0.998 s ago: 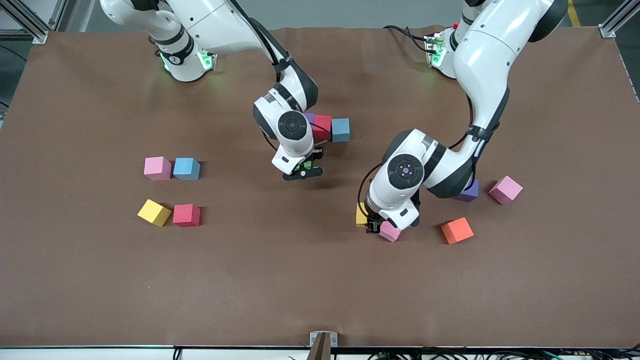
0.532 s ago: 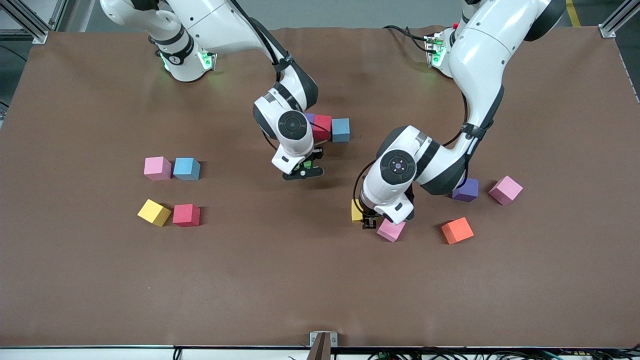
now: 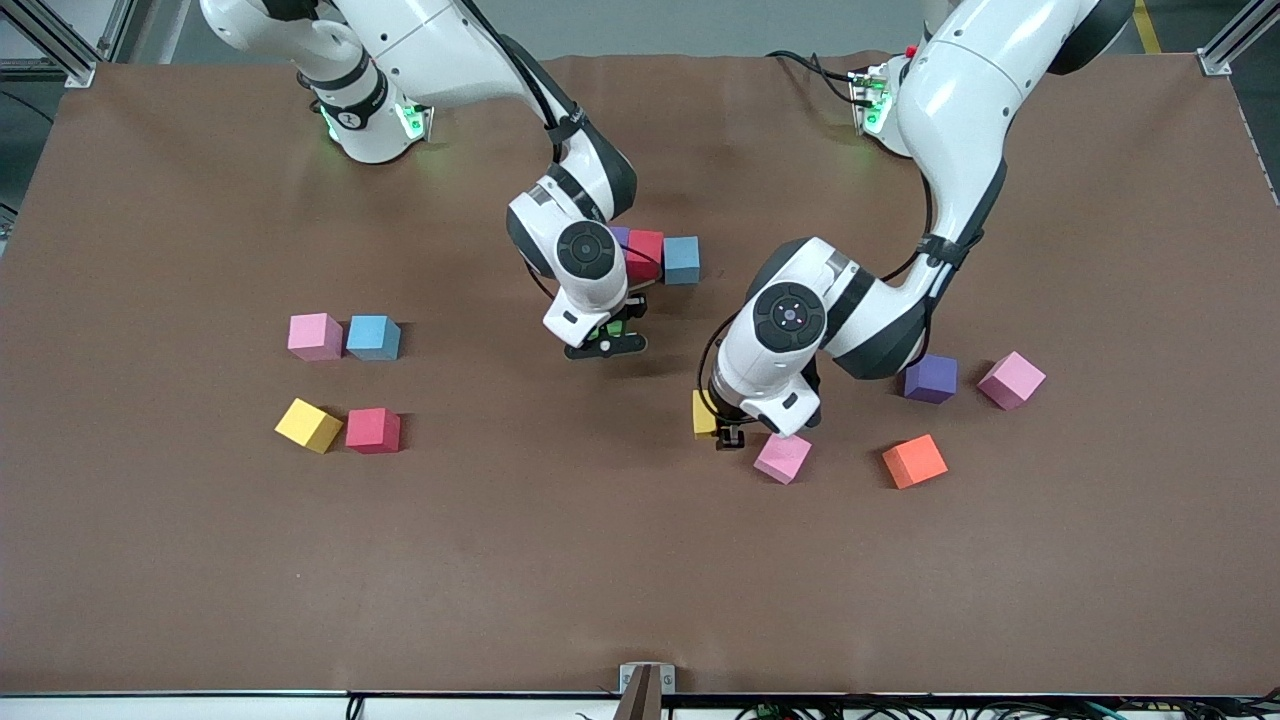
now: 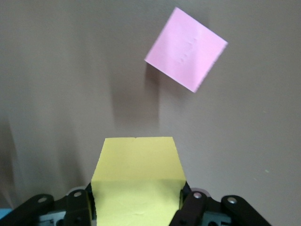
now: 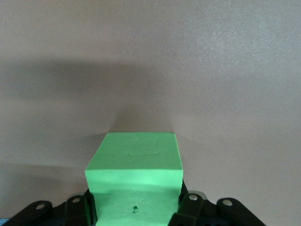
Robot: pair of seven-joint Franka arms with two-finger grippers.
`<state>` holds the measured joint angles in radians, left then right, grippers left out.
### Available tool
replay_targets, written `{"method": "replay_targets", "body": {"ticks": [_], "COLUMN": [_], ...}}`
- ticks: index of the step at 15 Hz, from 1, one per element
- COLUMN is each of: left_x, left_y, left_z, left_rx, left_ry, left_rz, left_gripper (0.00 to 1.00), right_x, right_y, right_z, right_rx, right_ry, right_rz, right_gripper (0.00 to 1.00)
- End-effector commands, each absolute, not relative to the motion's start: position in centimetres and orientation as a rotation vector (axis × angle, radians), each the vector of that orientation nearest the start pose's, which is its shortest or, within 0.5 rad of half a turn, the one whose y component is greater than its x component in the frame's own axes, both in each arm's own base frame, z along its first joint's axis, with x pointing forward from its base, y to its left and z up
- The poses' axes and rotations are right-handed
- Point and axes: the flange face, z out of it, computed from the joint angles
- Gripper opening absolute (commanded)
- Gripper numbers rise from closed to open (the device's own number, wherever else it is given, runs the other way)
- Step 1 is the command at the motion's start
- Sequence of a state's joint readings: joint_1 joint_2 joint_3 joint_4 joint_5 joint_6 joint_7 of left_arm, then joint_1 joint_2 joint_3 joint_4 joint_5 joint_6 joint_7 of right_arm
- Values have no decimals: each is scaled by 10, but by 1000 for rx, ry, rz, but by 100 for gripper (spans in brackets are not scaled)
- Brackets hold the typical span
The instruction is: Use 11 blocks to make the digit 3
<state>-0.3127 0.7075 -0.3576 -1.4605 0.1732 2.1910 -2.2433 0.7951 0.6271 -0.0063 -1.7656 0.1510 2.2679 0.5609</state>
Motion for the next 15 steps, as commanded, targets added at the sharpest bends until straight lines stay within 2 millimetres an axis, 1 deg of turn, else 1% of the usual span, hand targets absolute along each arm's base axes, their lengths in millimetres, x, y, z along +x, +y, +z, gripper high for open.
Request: {"method": "replay_targets", "body": {"ticks": [1,2,3,4,6,8,9,11,12,13,15], "left_x": [588,586,584,584,583,578,574,563,562,559,549], "left_y": [-399,-398,-395,-394,-393,-398,-401,-400,-401,-400,-404], "left_z": [292,289,284,281,279,276,274,265,268,265,264], "left_rx": [-2260,-2258,-2255,-2257,-2257,-2260,-2262,-2251,-2248,-2227,-2186], "left_ry": [-2267,-2259,-2245,-2236,-2230,-2216,-2206,-2181,-2195,-2221,-2311], "left_rz": [103,102,97,82,82,84,87,87,84,86,87], "left_gripper": [2,2,2,2,2,2,2,3,3,3,4], "right_x": [432,433,435,441,452,469,482,505,517,529,555], "right_y": [459,459,461,462,463,458,450,431,418,402,363], "right_z": [178,178,182,188,205,232,248,273,285,293,303], "right_rx": [-3145,-3145,-3141,-3134,-3123,-3121,-3122,-3122,-3122,-3117,-3098], "right_ry": [-180,-181,-179,-171,-145,-117,-95,-51,-26,-13,-98], "right_rz": [319,319,307,292,272,291,310,329,331,331,319], "right_gripper": [38,61,96,100,100,100,100,100,100,100,100]}}
